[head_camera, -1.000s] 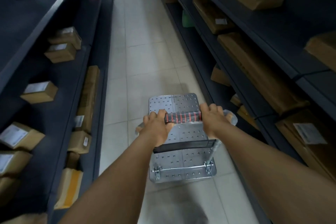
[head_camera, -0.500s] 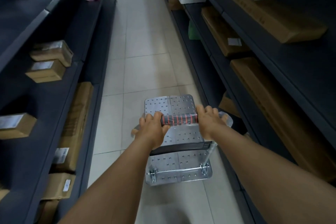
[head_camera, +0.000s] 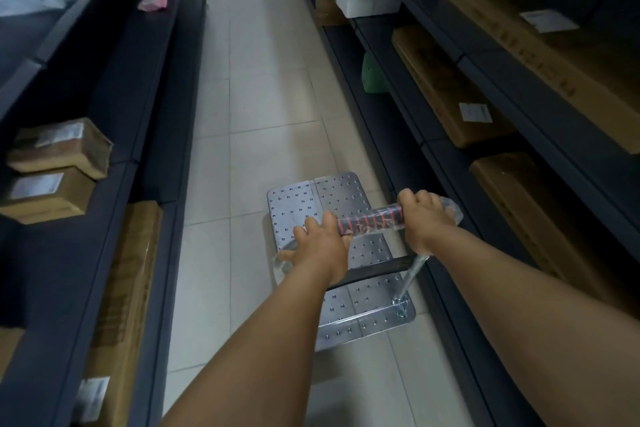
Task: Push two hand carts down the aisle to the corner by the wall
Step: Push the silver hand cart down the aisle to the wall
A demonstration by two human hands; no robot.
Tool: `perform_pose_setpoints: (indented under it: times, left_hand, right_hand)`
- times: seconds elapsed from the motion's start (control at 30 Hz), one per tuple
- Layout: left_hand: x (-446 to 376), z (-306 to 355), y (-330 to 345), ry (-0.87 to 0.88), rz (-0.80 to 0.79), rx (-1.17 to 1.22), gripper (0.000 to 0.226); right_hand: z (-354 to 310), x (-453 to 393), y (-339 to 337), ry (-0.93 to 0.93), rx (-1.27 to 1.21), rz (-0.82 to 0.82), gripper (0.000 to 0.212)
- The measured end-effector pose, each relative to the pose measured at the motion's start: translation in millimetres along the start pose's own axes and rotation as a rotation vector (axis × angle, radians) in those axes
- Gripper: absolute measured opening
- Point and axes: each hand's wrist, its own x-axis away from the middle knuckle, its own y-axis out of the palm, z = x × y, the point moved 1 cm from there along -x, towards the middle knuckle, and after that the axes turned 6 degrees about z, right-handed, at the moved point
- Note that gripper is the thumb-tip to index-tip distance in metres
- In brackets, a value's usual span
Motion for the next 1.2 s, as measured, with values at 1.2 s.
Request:
perform_pose_setpoints:
  times: [1.2]
  left_hand:
    - [-597.6,-23.1,-244.7,-0.115,0.064,-0.045,0.021]
  right_hand:
    - [-192.3,-607.5,-147.0,-0.288,-0.115,-0.047,0.041]
